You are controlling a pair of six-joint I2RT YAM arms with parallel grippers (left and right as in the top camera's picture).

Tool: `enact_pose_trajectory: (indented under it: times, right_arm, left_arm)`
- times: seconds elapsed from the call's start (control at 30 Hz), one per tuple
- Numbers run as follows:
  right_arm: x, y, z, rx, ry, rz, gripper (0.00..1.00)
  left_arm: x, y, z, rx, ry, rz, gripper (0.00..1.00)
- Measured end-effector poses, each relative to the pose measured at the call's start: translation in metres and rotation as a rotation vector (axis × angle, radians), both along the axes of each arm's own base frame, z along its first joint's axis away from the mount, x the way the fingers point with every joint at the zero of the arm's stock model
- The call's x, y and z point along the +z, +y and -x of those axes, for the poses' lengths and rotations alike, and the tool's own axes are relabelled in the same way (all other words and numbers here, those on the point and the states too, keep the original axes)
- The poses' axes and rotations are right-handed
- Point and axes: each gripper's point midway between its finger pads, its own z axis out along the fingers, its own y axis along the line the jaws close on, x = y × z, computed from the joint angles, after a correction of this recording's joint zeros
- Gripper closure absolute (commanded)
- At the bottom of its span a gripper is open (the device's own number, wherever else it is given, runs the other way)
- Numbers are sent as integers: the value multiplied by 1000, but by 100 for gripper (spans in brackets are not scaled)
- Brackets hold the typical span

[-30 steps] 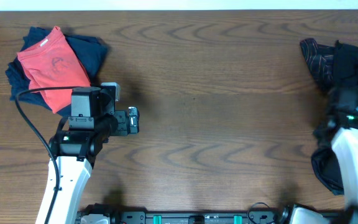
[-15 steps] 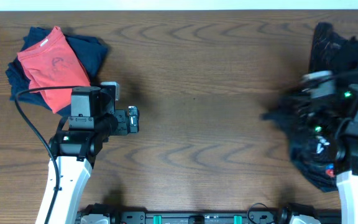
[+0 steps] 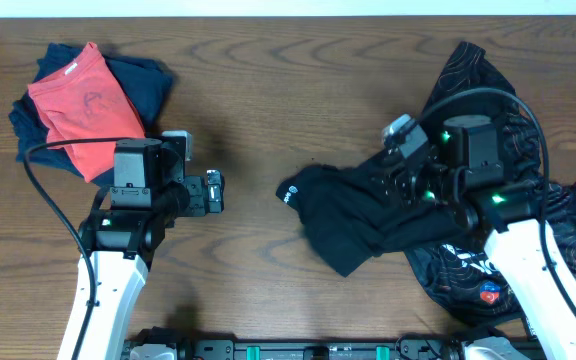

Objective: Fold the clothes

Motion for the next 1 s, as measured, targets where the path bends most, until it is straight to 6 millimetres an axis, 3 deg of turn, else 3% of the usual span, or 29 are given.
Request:
enact_pose_trajectory:
  times: [0.1,0.23,0.37,0.5,0.67,0.9,0.93,0.97,1.0]
  right_arm:
    - [-5,-32,-17,-240,22,54,36]
    - [-4,-97,-17,-602,52,128,30]
    - [-4,-162,6,-884,104,197,26]
    - [-19,-210,41,-1085,234,263,21]
    - [-28,-239,69,-1222,329,288,16]
    - [-32,-251,85,-1281,384,300,16]
    - [-32,-251,86,-1283,386,299,16]
    - [-32,-251,86,-1284,387,299,16]
    - [-32,-251,86,-1285,390,299,16]
  left_arm:
    - [0,0,0,3,1,2,2]
    - [1,-1,-2,24,-2,26,2]
    - [-3,-18,-6,-3,22,103,2]
    - [-25,-54,-6,-68,121,187,2]
    - [-65,-107,1,-153,272,248,2]
    - [-119,-167,7,-208,390,283,2]
    - [-125,-173,7,-215,393,287,14]
    - [-129,-180,7,-220,394,297,33]
    - [-129,-186,4,-229,379,307,72]
